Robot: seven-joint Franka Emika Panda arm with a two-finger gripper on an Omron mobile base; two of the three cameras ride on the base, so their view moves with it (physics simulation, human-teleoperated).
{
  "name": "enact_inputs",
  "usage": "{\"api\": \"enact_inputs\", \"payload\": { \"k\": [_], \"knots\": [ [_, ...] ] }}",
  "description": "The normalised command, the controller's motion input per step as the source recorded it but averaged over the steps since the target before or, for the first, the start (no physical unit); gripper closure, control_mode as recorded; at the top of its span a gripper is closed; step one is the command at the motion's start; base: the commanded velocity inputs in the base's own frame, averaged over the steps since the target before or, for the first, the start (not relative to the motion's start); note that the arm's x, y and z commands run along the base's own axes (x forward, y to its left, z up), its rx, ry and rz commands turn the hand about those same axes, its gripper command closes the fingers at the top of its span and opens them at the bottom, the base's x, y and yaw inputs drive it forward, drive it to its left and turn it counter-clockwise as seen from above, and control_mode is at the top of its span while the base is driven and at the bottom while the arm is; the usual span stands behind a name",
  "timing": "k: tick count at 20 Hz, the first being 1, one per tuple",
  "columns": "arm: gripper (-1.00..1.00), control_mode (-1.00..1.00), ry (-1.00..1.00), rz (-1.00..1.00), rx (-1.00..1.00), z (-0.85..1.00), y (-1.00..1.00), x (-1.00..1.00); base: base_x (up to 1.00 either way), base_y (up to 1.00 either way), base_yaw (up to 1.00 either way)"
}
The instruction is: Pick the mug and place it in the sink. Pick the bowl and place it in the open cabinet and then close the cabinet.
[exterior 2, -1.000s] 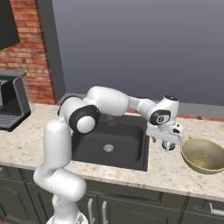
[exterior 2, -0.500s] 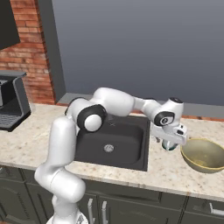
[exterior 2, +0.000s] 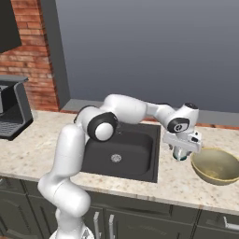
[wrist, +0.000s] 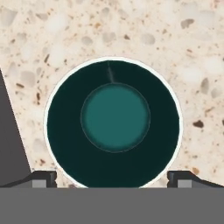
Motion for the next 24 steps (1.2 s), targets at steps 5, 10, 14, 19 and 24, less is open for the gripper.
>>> {"api": "enact_inputs", "payload": {
  "k": [5,10,14,19,24],
  "knots": [
    [-1.0,-1.0,-0.07,0.0,0.0,-0.18,0.0,0.0,0.0,0.0,0.0],
    [-1.0,-1.0,-0.07,0.0,0.0,-0.23,-0.01,0.0,0.0,0.0,0.0],
    [1.0,-1.0,-0.03,0.0,0.0,-0.25,-0.15,-0.01,0.0,0.0,0.0],
    [1.0,-1.0,-0.05,0.0,0.0,-0.18,-0.27,-0.2,0.0,0.0,0.0],
    [1.0,-1.0,-0.06,0.0,0.0,-0.45,0.01,-0.66,0.0,0.0,0.0]
  ]
}}
